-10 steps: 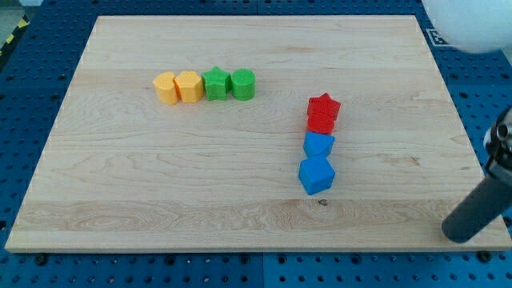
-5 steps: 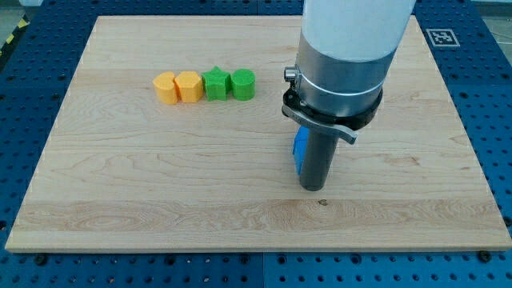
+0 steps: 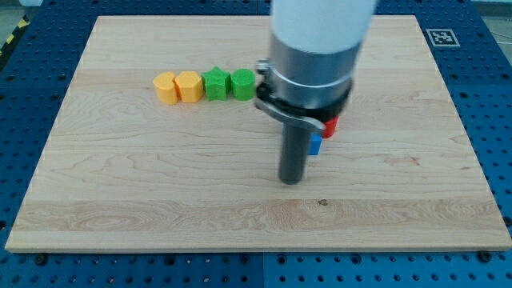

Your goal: Push blue cubes to the left of red circle

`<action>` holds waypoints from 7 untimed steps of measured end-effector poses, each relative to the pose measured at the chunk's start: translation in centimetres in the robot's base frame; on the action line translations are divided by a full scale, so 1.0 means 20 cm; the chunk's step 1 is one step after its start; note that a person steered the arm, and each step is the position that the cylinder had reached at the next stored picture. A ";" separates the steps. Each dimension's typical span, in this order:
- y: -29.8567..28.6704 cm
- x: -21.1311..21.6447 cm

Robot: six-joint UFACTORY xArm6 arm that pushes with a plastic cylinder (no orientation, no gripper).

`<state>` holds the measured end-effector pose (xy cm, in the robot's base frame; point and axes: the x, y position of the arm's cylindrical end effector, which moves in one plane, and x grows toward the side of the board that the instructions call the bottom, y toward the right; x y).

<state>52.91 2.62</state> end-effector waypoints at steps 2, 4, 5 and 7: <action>-0.10 -0.19; -0.01 -0.33; -0.03 -0.33; -0.28 -0.55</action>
